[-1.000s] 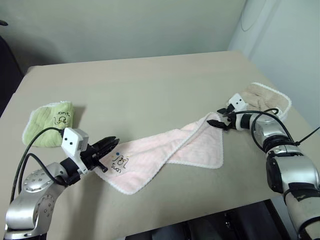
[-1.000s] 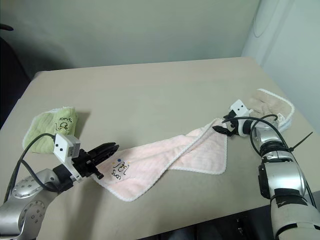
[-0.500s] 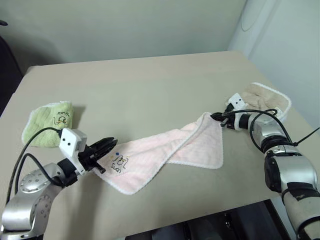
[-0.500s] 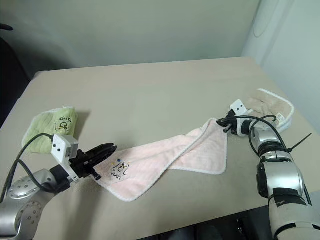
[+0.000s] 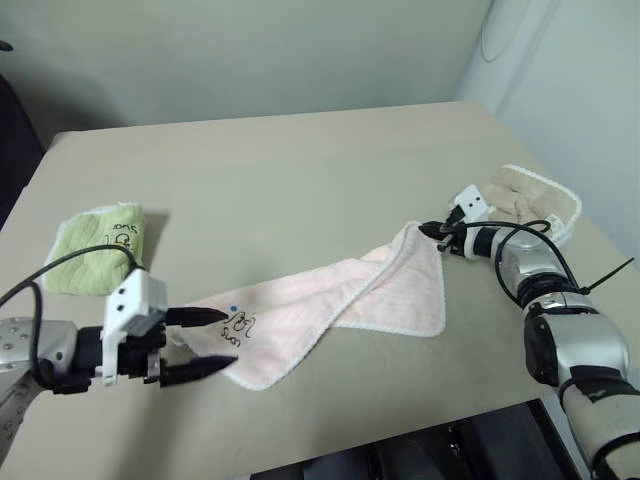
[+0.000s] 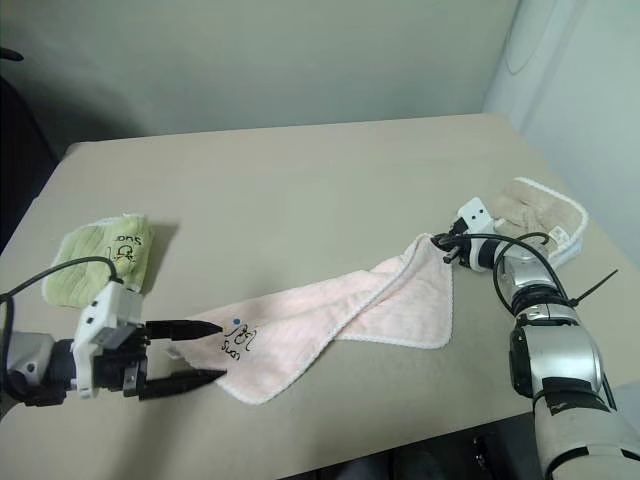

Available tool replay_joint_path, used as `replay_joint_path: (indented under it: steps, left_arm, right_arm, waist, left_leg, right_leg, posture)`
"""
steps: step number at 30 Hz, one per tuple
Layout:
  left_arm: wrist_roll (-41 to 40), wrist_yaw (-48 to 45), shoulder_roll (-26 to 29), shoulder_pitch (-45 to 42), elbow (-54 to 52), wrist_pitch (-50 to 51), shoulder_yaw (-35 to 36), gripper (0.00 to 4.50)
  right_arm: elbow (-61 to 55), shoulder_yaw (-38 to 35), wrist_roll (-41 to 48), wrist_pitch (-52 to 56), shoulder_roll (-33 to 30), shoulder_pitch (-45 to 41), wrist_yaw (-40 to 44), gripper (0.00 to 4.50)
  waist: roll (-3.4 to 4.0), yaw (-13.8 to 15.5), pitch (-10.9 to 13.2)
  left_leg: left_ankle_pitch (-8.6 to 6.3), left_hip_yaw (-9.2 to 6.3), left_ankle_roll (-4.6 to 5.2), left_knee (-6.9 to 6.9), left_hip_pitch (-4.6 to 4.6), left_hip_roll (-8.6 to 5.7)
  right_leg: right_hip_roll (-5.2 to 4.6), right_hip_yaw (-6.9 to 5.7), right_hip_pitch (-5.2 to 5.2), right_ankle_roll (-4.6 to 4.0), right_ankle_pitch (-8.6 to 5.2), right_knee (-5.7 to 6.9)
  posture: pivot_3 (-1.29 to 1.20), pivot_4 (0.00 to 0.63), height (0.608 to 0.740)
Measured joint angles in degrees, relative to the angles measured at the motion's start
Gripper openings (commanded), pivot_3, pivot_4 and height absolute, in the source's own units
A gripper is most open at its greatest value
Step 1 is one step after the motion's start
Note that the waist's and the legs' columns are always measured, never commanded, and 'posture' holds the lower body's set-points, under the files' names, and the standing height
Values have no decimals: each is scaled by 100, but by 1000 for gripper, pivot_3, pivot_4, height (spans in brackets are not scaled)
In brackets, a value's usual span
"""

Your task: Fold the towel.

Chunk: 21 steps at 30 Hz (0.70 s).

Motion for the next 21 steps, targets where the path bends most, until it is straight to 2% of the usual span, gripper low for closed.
replay_joint_path:
  steps: [9,18,21]
  left_arm:
    - [1830,-268,-31,-239,220,-1811,-1478,4479]
    - [2199,-52,-413,-622,373,-1983,-2289,4479]
    - [2480,59,-438,-745,542,-1991,-2550,3863]
  right_arm:
    - [-310,-59,70,-22,-2,340,94,0]
    - [-779,-98,204,100,-33,675,159,0]
    - [-928,-104,249,155,-37,764,161,0]
  waist:
    - [0,0,0]
    - [0,2,0]
    - [0,-2,0]
  left_leg:
    - [-7,-3,7,1,0,1]
    - [-12,-3,6,1,-2,1]
    - [-12,-3,7,1,-2,1]
  right_leg:
    - [-2,-3,0,-6,-3,1]
    - [-4,-7,0,-9,-5,0]
    - [-4,-7,0,-10,-5,0]
  posture:
    - [0,150,740]
    - [0,150,740]
    - [0,150,740]
